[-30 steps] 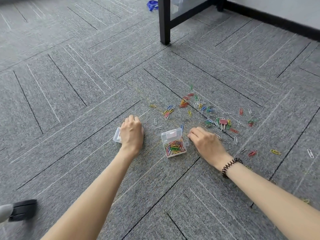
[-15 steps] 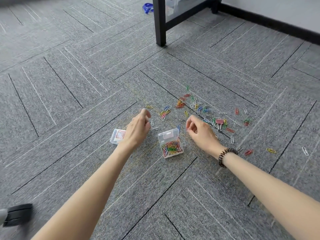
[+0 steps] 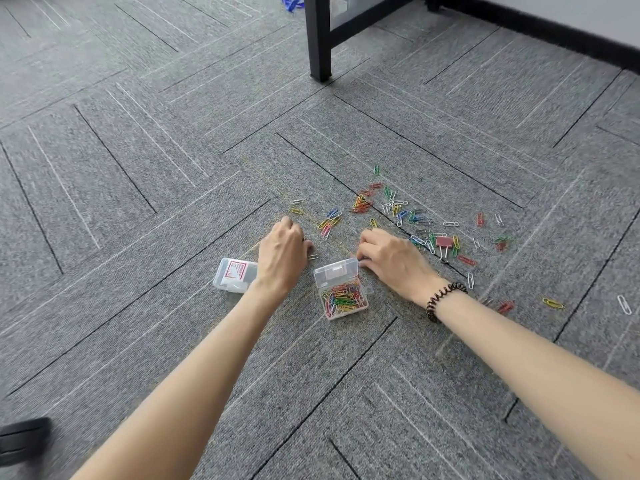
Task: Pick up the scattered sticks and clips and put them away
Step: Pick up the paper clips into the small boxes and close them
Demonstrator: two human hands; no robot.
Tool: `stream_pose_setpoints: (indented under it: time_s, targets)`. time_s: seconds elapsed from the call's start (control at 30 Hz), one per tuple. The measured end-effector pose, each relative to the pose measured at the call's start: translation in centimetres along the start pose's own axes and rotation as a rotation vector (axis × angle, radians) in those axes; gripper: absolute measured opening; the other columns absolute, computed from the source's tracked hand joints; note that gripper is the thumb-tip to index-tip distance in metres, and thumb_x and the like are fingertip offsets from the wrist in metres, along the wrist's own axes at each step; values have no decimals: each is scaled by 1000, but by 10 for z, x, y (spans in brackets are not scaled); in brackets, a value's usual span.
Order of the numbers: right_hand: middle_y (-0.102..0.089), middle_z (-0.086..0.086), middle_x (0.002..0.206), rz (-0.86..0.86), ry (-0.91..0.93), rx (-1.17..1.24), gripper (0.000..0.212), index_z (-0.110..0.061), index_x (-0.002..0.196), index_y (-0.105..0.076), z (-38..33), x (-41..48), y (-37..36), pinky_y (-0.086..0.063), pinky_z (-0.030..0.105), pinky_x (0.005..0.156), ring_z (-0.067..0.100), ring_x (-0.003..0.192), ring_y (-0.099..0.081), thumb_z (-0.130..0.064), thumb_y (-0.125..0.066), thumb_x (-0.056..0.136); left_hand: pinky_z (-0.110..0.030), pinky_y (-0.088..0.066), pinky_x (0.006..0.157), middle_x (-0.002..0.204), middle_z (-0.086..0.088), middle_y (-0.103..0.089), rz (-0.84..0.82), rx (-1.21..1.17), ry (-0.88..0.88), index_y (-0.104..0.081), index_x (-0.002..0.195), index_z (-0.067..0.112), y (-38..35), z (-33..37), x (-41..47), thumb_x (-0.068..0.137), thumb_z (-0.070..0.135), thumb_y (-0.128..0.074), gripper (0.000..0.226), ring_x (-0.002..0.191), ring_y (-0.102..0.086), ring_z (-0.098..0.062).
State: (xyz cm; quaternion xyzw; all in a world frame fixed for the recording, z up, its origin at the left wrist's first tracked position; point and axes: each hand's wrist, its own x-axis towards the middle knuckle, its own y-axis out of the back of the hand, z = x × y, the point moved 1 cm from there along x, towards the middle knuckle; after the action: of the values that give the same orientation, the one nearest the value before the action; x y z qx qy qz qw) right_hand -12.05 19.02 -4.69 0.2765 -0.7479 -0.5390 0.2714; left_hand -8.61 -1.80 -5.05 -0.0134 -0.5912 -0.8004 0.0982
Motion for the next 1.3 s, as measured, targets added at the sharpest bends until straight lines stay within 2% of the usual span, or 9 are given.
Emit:
stream_pose_setpoints:
  time_s: [0.1, 0.2, 0.47, 0.6, 0.77, 0.93, 1.0, 1.13, 1.3]
  targets:
    - [-57, 3, 92, -1, -23, 0, 12, -5, 92, -61, 1, -2, -3, -52, 22, 65, 8, 74, -49, -15, -64, 86, -29, -56, 70, 90, -7, -59, 13, 23, -17, -63, 90, 0, 0, 1, 0, 99, 14, -50, 21, 71, -53, -15]
    - [-54, 0, 94, -38, -64, 32, 11, -9, 96, -55, -1, -3, 0, -48, 22, 74, 10, 79, -49, -17, -59, 90, -22, -49, 66, 88, -9, -59, 0, 50, -50, -62, 89, -1, 2, 0, 0, 98, 4, -45, 20, 67, -51, -15]
    - [-59, 2, 89, -143, -303, 247, 18, -11, 97, -52, -4, 10, 9, -51, 27, 75, 14, 79, -58, -10, -65, 85, -30, -56, 66, 91, -9, -64, -91, -57, -168, -60, 97, 3, 11, -7, -1, 93, 4, -50, 11, 70, -56, -16]
    - [-58, 3, 99, -268, -367, 250, 12, -9, 99, -55, -6, 16, 7, -47, 25, 82, 13, 87, -54, -12, -61, 89, -31, -56, 68, 99, -5, -60, -129, -60, -263, -59, 102, 9, 11, -5, -12, 98, 13, -46, 14, 77, -53, -13]
    - [-52, 3, 100, -265, -390, 243, 8, -8, 95, -55, -9, 12, 6, -40, 24, 79, 13, 89, -50, -15, -56, 92, -32, -54, 76, 102, -3, -60, -127, -74, -277, -65, 105, 12, 14, -3, -18, 97, 23, -52, 19, 86, -56, -14]
    - [-61, 4, 89, -180, -544, 568, 9, -12, 90, -54, -7, 9, 11, -51, 30, 71, 18, 81, -60, -6, -61, 87, -27, -54, 76, 99, -3, -63, -64, -72, -262, -70, 103, 10, 11, -1, -29, 92, 25, -57, 23, 87, -59, -14]
    - [-63, 7, 86, -178, -592, 707, 11, -9, 95, -56, -6, 6, 15, -53, 24, 64, 16, 73, -61, -1, -59, 88, -27, -54, 73, 98, -2, -63, -47, -54, -235, -70, 100, 10, 8, 2, -31, 91, 26, -58, 22, 86, -58, -14]
    - [-65, 13, 90, -243, -673, 912, 20, -3, 103, -61, -4, 0, 20, -50, 19, 56, 12, 68, -57, 8, -49, 91, -26, -55, 73, 97, -3, -63, -44, -15, -210, -69, 100, 7, 7, 6, -28, 95, 23, -55, 22, 85, -58, -14]
    - [-53, 10, 85, -288, -749, 1073, 24, -4, 93, -52, -5, 0, 29, -41, 20, 48, 11, 62, -47, 12, -37, 85, -29, -55, 78, 96, -6, -64, -74, -7, -235, -66, 98, 3, 8, 8, -19, 95, 15, -53, 18, 83, -59, -16]
